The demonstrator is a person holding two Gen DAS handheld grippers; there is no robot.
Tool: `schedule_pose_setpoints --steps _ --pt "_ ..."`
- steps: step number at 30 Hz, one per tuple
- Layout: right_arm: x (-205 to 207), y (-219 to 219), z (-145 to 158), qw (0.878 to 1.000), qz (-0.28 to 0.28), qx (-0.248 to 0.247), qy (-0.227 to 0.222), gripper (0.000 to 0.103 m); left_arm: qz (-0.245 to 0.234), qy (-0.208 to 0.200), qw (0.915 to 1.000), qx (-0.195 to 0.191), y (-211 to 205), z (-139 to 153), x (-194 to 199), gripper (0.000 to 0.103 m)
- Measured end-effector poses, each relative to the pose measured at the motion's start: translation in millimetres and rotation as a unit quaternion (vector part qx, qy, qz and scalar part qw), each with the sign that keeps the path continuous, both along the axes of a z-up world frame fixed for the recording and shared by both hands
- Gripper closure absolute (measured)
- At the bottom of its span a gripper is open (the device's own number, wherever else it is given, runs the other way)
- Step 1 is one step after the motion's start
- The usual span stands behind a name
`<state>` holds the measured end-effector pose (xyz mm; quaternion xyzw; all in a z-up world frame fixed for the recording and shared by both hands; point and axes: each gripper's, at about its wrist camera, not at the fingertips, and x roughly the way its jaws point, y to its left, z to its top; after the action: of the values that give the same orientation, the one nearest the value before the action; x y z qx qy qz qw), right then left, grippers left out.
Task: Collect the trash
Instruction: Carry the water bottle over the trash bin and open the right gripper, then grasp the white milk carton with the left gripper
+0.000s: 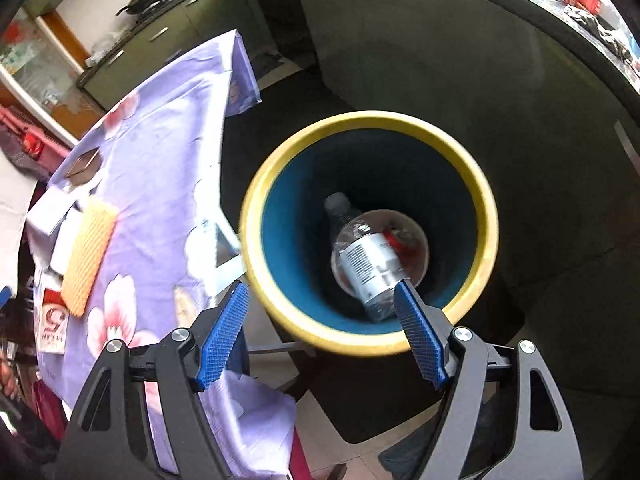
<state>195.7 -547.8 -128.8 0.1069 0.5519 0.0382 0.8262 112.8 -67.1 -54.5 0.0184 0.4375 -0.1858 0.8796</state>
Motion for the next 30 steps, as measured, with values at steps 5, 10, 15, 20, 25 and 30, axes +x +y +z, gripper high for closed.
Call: schedule_pose_setpoints --steps 5,10,15,20,25,30 --pt "-8.2 24.5 -1.9 1.000 0.026 0.003 -0.001 0.028 -0.015 0.035 0.9988 0.031 -9.0 -30.7 1.5 0.015" --pt "-11.2 36.4 -0.9 0.999 0.042 0.004 -0.003 0.028 -0.019 0.065 0.9965 0.049 -13.4 -53.6 3.1 0.034" --pt "-13.2 41.7 -1.8 0.999 0.048 0.004 0.000 0.028 -0.024 0.089 0.9942 0.055 -17.3 -64.7 2.1 0.051" --pt "-10.6 43.6 -6.5 0.999 0.050 0.007 0.002 0.028 -0.020 0.111 0.9920 0.057 -19.6 -74.1 9.4 0.058" --pt "-9.2 44.0 -12.0 0.999 0.051 0.008 0.007 0.028 -0.016 0.116 0.9912 0.062 -24.6 -81.1 19.4 0.067" --pt "-11.4 43.6 -12.6 0.999 0.051 0.009 0.007 0.028 -0.020 0.112 0.9912 0.067 -26.2 -84.0 20.0 0.069"
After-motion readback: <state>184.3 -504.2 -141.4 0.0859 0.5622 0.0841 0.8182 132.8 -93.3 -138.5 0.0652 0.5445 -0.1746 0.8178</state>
